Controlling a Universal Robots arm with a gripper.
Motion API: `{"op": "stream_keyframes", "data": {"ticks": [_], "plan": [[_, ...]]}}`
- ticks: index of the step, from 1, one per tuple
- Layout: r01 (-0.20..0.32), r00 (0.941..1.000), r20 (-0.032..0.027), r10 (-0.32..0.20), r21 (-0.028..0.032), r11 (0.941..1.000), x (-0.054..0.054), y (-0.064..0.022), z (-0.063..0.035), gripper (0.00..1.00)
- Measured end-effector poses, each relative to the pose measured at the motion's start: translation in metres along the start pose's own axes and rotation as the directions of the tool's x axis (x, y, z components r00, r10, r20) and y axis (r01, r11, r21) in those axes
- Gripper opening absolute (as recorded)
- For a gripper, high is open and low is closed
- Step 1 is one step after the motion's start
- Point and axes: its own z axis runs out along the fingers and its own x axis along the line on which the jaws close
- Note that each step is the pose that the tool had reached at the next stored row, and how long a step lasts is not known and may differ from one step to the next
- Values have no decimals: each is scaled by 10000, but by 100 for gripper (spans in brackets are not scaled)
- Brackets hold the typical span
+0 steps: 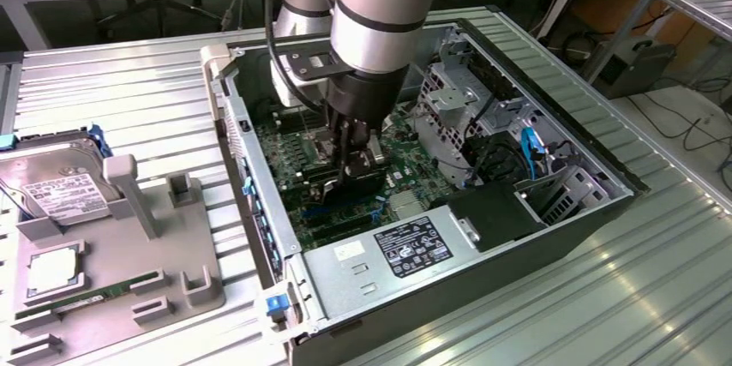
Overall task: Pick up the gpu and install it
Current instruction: 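Insert the gpu into the slot, then press down on the gpu until it lock into place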
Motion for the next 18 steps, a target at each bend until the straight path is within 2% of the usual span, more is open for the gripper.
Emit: {"op": "stream_keyframes", "data": {"ticks": [1,2,4,18], "plan": [[0,10000,-1,0,-2,10000,0,0,-1,26],[0,10000,-1,0,-2,10000,0,0,-2,13],[-1,10000,-1,1,-2,10000,0,0,-1,11],[0,10000,-1,0,-2,10000,0,0,-1,11]]}}
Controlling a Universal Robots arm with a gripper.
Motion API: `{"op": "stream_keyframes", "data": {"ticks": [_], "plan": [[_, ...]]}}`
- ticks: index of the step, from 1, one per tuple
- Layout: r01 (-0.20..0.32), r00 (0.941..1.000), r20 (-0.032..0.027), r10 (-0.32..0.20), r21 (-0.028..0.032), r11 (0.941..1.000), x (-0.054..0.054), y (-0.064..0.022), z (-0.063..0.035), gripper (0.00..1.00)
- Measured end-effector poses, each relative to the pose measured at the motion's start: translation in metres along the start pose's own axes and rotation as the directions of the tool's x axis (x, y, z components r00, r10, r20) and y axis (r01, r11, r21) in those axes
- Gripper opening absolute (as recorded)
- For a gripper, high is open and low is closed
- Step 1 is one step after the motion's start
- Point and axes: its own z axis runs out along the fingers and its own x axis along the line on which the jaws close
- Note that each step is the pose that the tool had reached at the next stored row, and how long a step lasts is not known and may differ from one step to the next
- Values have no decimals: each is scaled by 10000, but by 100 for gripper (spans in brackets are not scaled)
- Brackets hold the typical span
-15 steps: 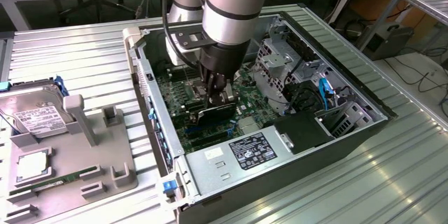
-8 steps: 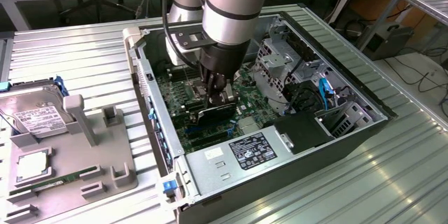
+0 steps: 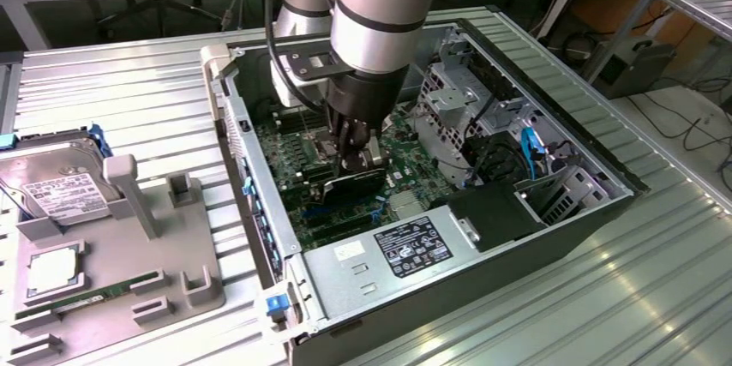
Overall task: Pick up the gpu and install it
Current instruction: 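Press down on the gpu until it lock into place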
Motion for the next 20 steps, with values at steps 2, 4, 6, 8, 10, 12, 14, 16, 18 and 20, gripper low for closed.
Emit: {"op": "stream_keyframes", "data": {"ticks": [2,4,6,8,10,12,14,16,18,20], "plan": [[-1,10000,0,1,0,10000,0,4,4,11],[0,10000,-1,0,0,10000,1,31,29,11],[0,10000,1,0,6,10000,1,85,75,11],[0,10000,0,0,6,10000,-1,102,113,11],[0,10000,0,0,6,10000,-12,102,139,11],[0,10000,-2,0,5,10000,-29,102,152,11],[0,10000,0,0,6,10000,-47,101,159,11],[2,10000,-1,-2,5,10000,-48,101,160,11],[0,10000,-1,0,6,10000,-50,101,164,11],[0,10000,0,0,6,10000,-52,101,171,11]]}}
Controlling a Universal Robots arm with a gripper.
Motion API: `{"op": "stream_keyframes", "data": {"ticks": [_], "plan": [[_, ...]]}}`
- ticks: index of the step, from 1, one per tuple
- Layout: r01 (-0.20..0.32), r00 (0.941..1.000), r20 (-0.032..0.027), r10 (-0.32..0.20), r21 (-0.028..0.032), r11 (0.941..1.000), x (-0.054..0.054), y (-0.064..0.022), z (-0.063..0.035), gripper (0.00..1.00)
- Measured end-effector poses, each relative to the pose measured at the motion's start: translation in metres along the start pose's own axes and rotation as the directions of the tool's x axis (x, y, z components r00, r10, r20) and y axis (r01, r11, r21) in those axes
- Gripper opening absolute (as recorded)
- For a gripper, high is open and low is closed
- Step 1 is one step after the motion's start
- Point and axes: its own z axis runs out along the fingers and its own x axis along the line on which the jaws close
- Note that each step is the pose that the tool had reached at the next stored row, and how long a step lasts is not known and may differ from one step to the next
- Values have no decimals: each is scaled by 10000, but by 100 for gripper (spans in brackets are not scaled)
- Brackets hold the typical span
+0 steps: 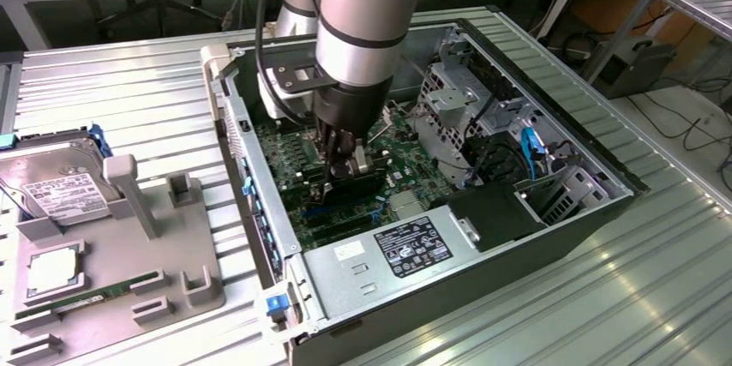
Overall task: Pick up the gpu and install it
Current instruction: 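Press down on the gpu until it lock into place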
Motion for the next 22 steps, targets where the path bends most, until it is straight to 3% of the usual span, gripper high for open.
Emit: {"op": "stream_keyframes", "data": {"ticks": [22], "plan": [[0,10000,-2,0,-1,10000,-21,31,78,11]]}}
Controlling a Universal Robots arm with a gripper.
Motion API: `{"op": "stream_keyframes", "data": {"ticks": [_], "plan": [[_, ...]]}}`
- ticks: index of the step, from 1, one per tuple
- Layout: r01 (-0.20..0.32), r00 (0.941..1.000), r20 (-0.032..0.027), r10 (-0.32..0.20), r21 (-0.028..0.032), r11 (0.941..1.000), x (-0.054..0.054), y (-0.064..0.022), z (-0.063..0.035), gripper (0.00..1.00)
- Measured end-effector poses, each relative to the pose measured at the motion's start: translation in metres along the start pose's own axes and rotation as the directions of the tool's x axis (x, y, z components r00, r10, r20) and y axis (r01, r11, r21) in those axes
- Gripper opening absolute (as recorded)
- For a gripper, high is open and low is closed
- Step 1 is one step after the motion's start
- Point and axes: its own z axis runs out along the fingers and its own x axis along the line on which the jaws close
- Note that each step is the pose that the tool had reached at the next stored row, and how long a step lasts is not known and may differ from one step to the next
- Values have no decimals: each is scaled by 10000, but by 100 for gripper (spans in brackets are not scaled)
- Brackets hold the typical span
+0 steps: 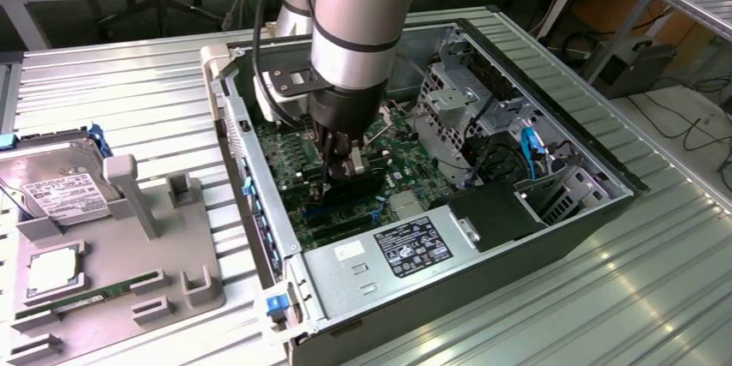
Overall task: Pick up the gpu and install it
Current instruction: 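Press down on the gpu until it lock into place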
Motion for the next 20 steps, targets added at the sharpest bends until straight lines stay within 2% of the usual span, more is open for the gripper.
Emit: {"op": "stream_keyframes", "data": {"ticks": [1,6,8,16,20], "plan": [[-1,10000,15,1,7,10000,-1,0,13,11],[0,10000,-5,0,-3,10000,1,1,28,11],[0,10000,14,0,6,10000,-1,1,16,11],[-1,10000,6,1,0,10000,-12,-2,-333,11],[0,10000,10,0,2,10000,-13,-2,-344,11]]}}
